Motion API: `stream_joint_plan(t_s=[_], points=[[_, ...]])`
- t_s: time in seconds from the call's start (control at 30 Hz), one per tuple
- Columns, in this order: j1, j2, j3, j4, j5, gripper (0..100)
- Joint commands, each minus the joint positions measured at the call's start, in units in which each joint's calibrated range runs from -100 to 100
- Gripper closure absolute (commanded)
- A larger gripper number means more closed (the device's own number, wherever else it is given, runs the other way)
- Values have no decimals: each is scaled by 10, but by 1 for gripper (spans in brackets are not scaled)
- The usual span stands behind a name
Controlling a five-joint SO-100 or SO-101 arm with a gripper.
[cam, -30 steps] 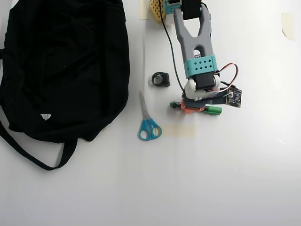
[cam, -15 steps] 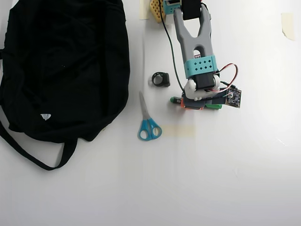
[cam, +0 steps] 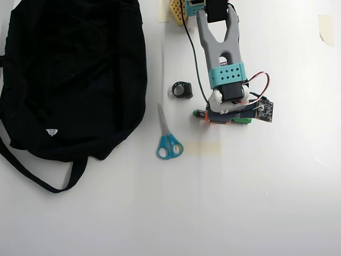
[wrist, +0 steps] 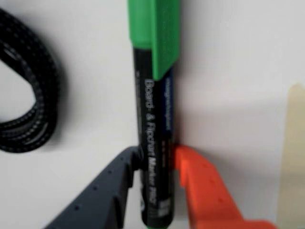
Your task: Put the green marker into the black bag
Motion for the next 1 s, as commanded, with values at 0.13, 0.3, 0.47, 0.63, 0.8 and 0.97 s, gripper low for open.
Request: stream_joint_plan(t_s=[0.13,0.3,0.47,0.63,0.8,0.97], points=[[-1,-19,-82,61,-2,98],[1,-19,-147,118,-8,98],[0,-19,-208,166,-17,98],[4,-19,-239,185,-38,98],[11,-19,-269,197,-70,98],[15,-39,-250,200,-130,98]])
